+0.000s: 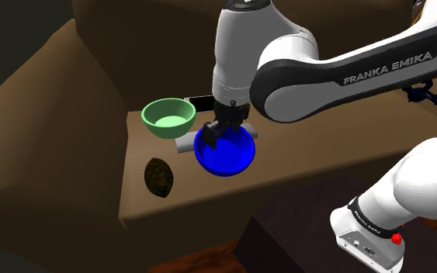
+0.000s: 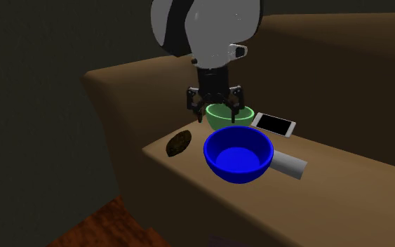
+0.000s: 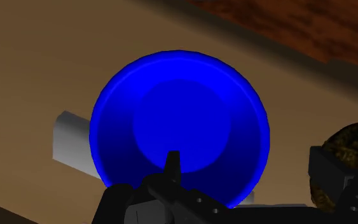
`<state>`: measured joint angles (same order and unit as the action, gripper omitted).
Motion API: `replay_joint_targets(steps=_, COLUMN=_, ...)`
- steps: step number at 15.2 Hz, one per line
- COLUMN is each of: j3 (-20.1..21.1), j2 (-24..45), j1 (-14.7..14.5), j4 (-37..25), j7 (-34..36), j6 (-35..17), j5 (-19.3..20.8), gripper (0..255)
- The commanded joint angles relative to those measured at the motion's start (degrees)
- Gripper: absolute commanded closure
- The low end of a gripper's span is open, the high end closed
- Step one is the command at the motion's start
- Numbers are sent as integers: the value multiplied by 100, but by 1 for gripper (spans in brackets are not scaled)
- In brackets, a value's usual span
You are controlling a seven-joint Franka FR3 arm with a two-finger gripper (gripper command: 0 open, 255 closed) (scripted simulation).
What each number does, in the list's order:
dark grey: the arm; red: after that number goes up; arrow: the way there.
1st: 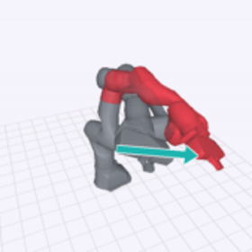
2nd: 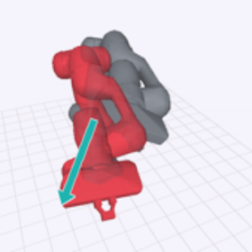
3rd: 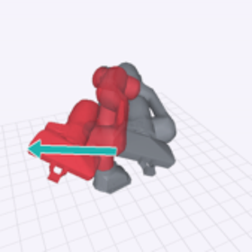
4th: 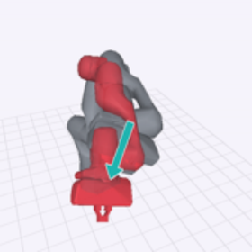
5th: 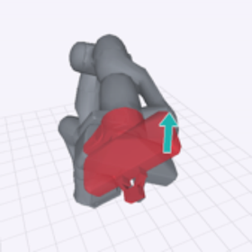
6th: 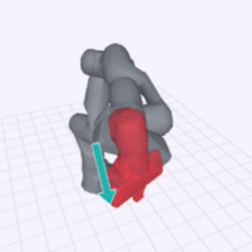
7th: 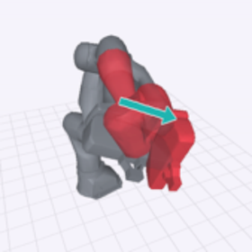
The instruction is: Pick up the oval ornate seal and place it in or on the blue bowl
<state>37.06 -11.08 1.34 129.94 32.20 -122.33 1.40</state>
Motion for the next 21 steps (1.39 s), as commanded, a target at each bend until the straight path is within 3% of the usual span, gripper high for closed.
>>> replay_joint_targets(steps=1, j3=245, j2=573, j1=95, j4=-298, j7=544, j6=-164, j5=500, gripper=0)
replay_joint_targets(steps=5, j3=462, j2=1771, j1=-23, j4=-1024, j7=1683, j6=-197, j5=1677, gripper=0)
replay_joint_targets(steps=11, j3=80, j2=3439, j1=-879, j4=-2406, j7=2891, j6=144, j5=3087, gripper=0)
replay_joint_targets(steps=19, j3=-618, j2=5448, j1=-2164, j4=-4846, j7=3451, j6=831, j5=4029, gripper=0)
replay_joint_targets(steps=21, j3=-677, j2=5597, j1=-2232, j4=-4997, j7=3462, j6=827, j5=4077, gripper=0)
